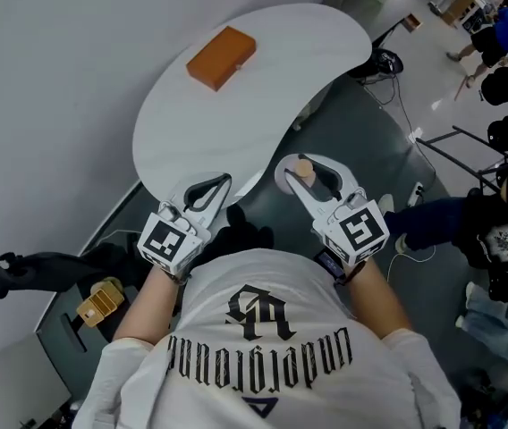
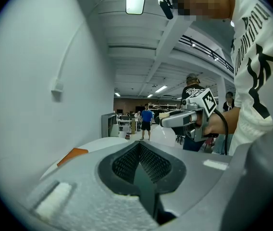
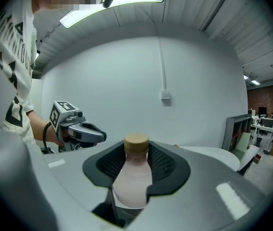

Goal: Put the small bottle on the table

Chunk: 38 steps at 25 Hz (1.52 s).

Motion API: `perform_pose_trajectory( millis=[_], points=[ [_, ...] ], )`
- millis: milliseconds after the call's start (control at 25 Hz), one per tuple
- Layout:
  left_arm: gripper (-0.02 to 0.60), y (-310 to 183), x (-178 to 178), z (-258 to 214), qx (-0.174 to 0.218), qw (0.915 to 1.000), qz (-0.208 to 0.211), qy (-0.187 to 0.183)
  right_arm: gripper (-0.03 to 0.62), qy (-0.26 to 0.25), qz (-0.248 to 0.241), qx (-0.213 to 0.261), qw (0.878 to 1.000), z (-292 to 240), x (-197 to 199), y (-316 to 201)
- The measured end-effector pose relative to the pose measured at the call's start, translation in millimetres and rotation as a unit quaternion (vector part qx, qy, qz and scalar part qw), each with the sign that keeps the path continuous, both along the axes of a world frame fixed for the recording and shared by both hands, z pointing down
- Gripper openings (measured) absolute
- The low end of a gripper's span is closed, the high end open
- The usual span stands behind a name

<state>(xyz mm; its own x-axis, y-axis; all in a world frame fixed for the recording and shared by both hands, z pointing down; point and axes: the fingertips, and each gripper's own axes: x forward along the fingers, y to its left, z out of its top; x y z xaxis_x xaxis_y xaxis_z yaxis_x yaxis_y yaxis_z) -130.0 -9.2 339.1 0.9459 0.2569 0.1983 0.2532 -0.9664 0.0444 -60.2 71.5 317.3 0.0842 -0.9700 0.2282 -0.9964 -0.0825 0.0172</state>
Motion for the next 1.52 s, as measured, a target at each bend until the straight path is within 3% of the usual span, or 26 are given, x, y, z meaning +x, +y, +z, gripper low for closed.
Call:
perform_pose_trajectory(
  millis=[360,1000,1360,1520],
  points=[
    [0.008,-34,34,0,-0.006,1.0,0.004,0.001,0.138,0.0,0.005,-0.007,1.0,1,30,-33],
    [0.008,-116,61,9,-0.005,0.9999,0.004,0.011,0.138,0.001,0.006,-0.012,1.0,7,69,-113],
    [0.008,-125,85,8,0.0,0.9997,-0.023,0.006,0.138,0.0,-0.032,-0.012,0.999,11,95,-132],
    [0.008,-121,103,13,0.007,0.9983,-0.058,0.001,0.138,-0.006,-0.064,-0.015,0.998,19,121,-134]
  ],
)
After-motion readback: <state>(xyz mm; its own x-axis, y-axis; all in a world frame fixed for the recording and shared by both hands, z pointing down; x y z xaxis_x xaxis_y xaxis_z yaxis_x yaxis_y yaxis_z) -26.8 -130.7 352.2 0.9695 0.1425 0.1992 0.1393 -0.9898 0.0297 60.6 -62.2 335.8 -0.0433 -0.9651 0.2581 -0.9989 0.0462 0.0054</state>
